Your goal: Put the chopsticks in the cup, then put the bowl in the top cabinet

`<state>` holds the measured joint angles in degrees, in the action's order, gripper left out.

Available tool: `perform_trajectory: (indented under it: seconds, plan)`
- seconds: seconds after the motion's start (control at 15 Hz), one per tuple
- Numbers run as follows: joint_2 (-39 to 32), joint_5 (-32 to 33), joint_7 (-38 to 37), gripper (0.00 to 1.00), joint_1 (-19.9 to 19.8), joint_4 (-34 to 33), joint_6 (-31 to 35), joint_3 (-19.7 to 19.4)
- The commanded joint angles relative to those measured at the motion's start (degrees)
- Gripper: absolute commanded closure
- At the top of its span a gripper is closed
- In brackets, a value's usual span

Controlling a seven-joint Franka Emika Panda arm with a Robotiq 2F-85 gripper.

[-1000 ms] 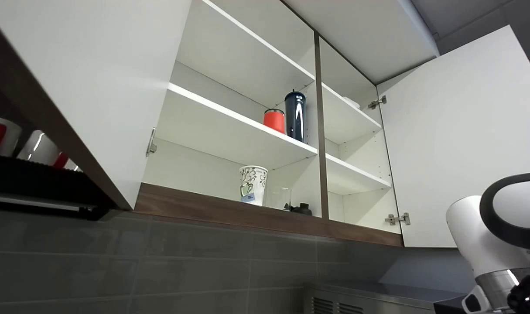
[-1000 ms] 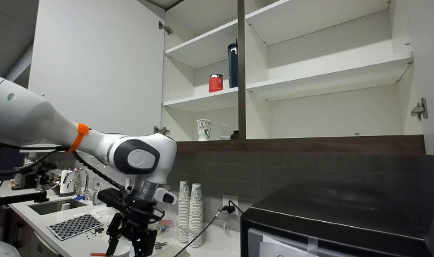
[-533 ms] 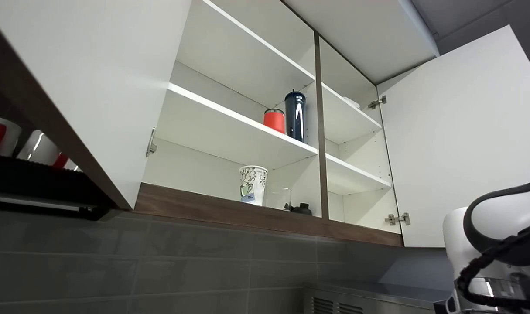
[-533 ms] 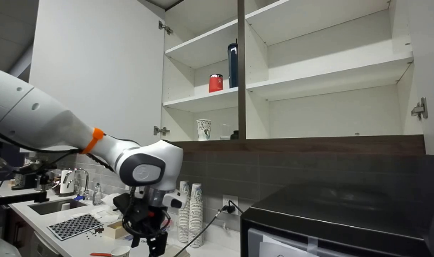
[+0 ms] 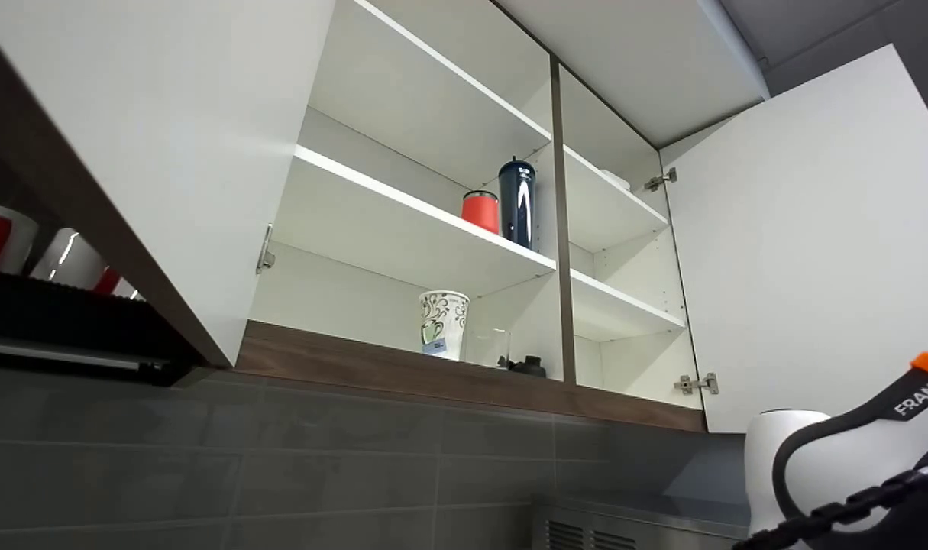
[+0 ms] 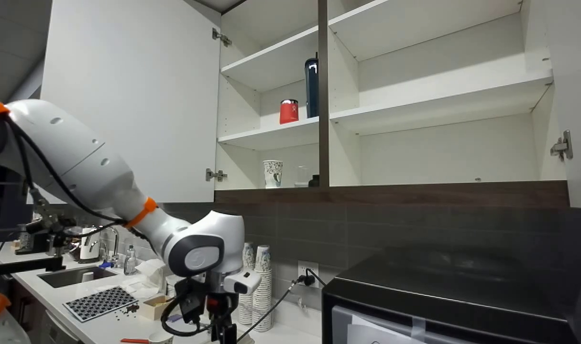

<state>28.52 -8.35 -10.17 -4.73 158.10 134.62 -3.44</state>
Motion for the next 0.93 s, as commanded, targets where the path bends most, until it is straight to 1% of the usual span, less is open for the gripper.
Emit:
perform_trajectory:
  seconds: [0.0, 0.13, 0.33, 0.47, 0.6, 0.67, 0.73, 0.87]
  plan:
    - [-1.7, -0.1, -0.8, 0.0, -0.2, -0.1, 0.4, 0.7]
    - [-3.7, -0.1, -1.3, 0.0, -0.2, -0.3, 1.0, 1.0]
    - [-4.1, -0.1, -1.5, 0.0, -0.2, -0.4, 1.0, 1.0]
    - [-8.6, -2.8, -4.2, 0.0, -0.2, -2.7, 1.9, 0.4]
    - [-14.4, -4.4, -7.6, 0.0, -0.4, -5.0, 3.4, 0.6]
    - [-16.5, -4.7, -9.5, 0.0, -0.7, -5.7, 4.9, 1.0]
    - [-18.8, -4.9, -12.0, 0.0, -1.1, -6.1, 8.0, 1.2]
    - [-23.2, -3.9, -15.5, 0.0, -1.6, -7.7, 11.4, 1.3]
